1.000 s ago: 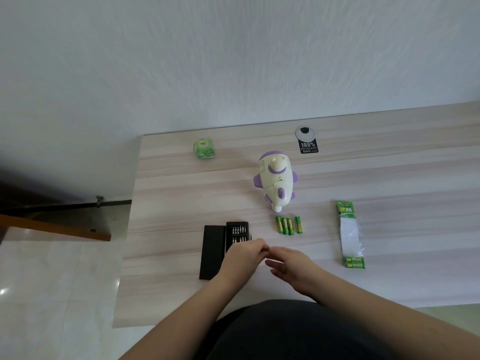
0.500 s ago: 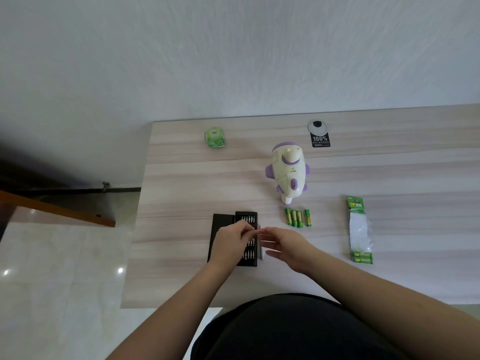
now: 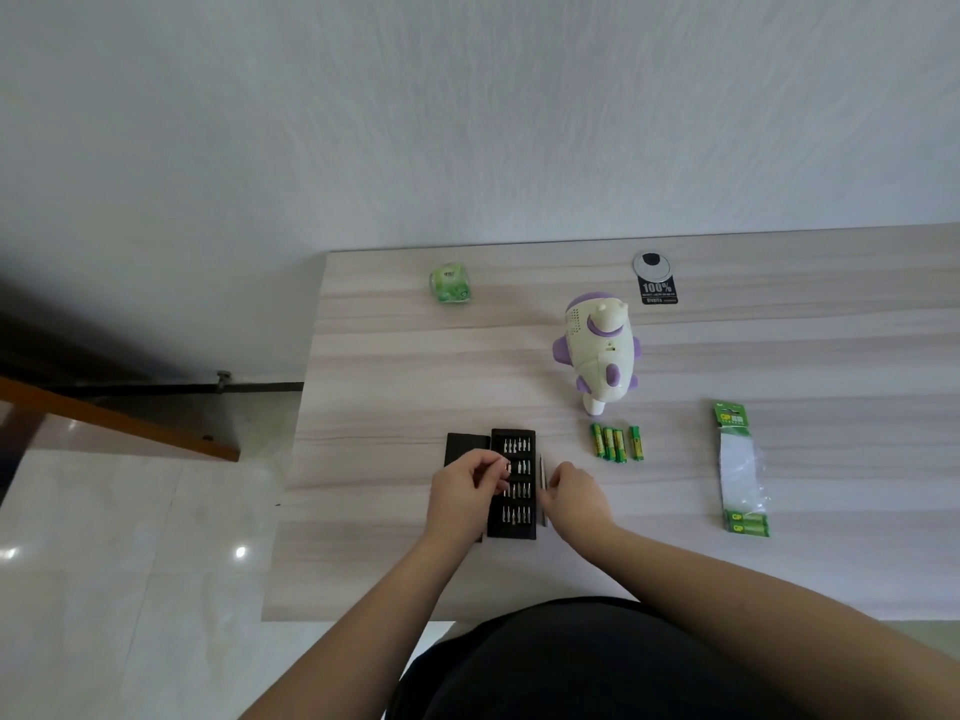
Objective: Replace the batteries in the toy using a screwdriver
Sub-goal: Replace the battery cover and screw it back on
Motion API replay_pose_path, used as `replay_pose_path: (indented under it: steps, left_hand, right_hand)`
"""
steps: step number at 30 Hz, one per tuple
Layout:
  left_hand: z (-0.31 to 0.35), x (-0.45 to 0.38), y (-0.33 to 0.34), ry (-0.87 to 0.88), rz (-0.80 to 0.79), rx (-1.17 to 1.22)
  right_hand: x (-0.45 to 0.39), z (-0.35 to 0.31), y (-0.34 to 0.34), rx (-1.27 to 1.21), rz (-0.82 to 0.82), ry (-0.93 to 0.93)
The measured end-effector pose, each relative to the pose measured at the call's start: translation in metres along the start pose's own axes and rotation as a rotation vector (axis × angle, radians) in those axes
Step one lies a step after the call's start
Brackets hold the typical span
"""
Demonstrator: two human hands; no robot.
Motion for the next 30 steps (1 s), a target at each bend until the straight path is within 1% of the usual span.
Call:
replay_pose_path:
  steps: [3, 8, 11, 13, 15, 17, 23, 27, 30]
  left_hand:
    - [-0.003, -0.001, 0.001, -0.033, -0.007, 0.061]
    - [-0.006, -0.001, 0.005, -0.165, -0.049, 0.297]
    - [-0.003, -0.002, 0.007, -0.221, -0.067, 0.359]
    - [0.004, -0.003, 0.009, -0.219, -0.077, 0.359]
    - [0.016, -0.002, 0.013, -0.203, -0.099, 0.359]
    - [0.035, 0.002, 0.018, -0.180, -0.134, 0.386]
    - [0.112, 0.029, 0.029, -0.103, -0.267, 0.579]
    - [0.156, 0.049, 0.031, -0.122, -0.339, 0.696]
    - [0.177, 0.066, 0.034, -0.139, -0.378, 0.723]
  right_hand:
    - [0.000, 0.000, 0.001, 0.085, -0.026, 0.012]
    - [0.021, 0.019, -0.008, 0.215, -0.017, 0.000]
    - [0.045, 0.033, -0.014, 0.076, 0.001, -0.012]
    - [0.061, 0.031, -0.023, -0.044, 0.006, -0.061]
    - [0.073, 0.021, -0.039, -0.110, 0.018, -0.129]
    - [0.083, 0.007, -0.062, -0.168, 0.066, -0.191]
    - [0.109, -0.040, -0.145, -0.261, 0.289, -0.377]
    - [0.128, -0.056, -0.188, -0.282, 0.440, -0.444]
    - [0.140, -0.059, -0.211, -0.325, 0.518, -0.458]
Point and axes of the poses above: each hand's wrist, its own x-axis away from the middle knuckle, its own y-axis out of the palm, z = x × y, the point moved 5 cm from there along -x, towards the middle knuckle, and after that the axes turned 14 degrees about -y, right-handed, at the moved point
